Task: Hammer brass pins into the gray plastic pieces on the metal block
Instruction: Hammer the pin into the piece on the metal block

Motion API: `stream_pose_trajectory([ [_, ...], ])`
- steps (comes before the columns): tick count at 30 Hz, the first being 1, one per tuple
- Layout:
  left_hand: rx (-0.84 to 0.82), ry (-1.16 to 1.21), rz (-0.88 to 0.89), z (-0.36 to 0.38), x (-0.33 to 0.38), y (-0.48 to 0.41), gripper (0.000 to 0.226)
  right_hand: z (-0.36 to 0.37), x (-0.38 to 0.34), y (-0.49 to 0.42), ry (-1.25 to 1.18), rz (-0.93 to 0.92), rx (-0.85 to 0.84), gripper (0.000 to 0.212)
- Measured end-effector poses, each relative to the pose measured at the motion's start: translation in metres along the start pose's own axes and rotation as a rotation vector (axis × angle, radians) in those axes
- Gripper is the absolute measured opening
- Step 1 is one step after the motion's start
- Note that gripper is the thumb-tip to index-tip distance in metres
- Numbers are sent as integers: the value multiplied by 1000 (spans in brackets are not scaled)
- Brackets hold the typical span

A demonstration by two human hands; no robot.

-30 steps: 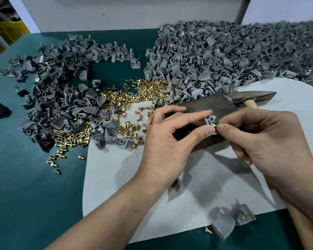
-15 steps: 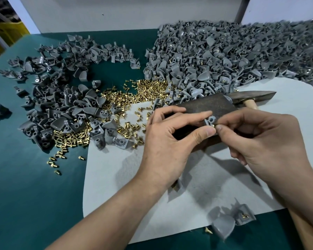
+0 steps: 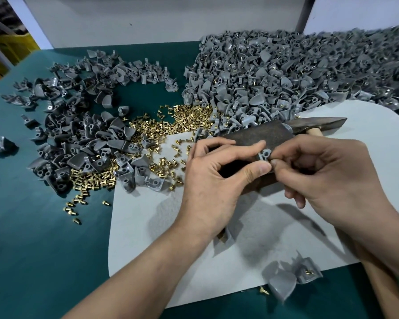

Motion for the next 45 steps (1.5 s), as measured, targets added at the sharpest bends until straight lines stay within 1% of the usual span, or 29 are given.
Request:
stream_pose_trajectory([
  [4,5,-6,0,-2,0,0,31,2,4,-1,-38,23,-18,5],
  [6,9,-4,-13,-3,-1,0,30,2,6,-1,-52,51,-39,16],
  [8,15,1,-17,-4,-1,-1,28,1,5,-2,-93,103,-38,14],
  [9,22,1,-8,-4,0,-1,27,-1,3,-2,-117,129,-29,11],
  [11,34,3,0,-5,-1,-1,25,-14,1,-2,-117,159,54,9],
  [12,32,12,-6,-5,-2,-2,25,-27,-1,-1,-52,162,118,9],
  [13,24,22,-16,-5,-4,-2,26,-42,-3,0,82,158,170,7],
  [14,16,25,-22,-4,-5,-3,26,-57,-5,2,295,164,174,6],
  [15,14,18,-22,-4,-6,-3,25,-68,-3,5,526,210,116,12],
  [16,16,6,-19,-3,-6,-4,22,-75,4,10,708,314,9,22],
  [17,17,-7,-11,-3,-7,-5,21,-78,13,19,818,448,-111,32],
  [18,16,-22,7,-3,-6,-5,21,-78,20,27,865,560,-205,39],
  [19,14,-42,32,-2,-6,-5,21,-75,25,33,869,619,-246,41],
  [22,35,-111,74,-4,-2,-5,16,-66,26,34,806,659,-208,27],
  [23,46,-125,73,-5,-3,-5,14,-65,28,33,750,691,-201,25],
  [24,54,-139,72,-5,-2,-5,12,-64,27,32,627,733,-183,25],
  [25,60,-156,68,-6,-3,-4,11,-62,27,31,438,785,-153,23],
  [27,67,-189,64,-6,-3,-4,11,-62,29,30,25,895,-64,8],
  [28,71,-199,64,-6,-3,-3,13,-64,29,29,-109,916,-31,9],
  [29,75,-201,70,-6,-2,-3,14,-67,26,29,-157,915,-18,17],
  [31,88,-193,85,-6,-1,-3,17,-75,18,29,-135,861,2,26],
  [33,104,-175,97,-7,0,-3,21,-81,0,25,-62,745,18,21],
  [35,116,-148,106,-7,0,-4,21,-83,-25,23,-69,645,6,8],
  [38,125,-124,103,-8,0,-4,19,-66,-59,21,-100,552,-122,10],
  [40,119,-114,90,-7,-1,-5,19,-51,-71,21,-32,490,-175,3],
  [45,110,-80,62,-6,-1,-4,22,-37,-81,11,16,334,-135,15],
])
Point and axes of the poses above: each hand's wrist, its own y-axis away from the middle knuckle, its own z-axis out of the palm, x = y × z, the point moved 6 cm from there along -y, towards the middle knuckle, and after that the axes turned 11 degrees about -z, right-handed, at the moved point
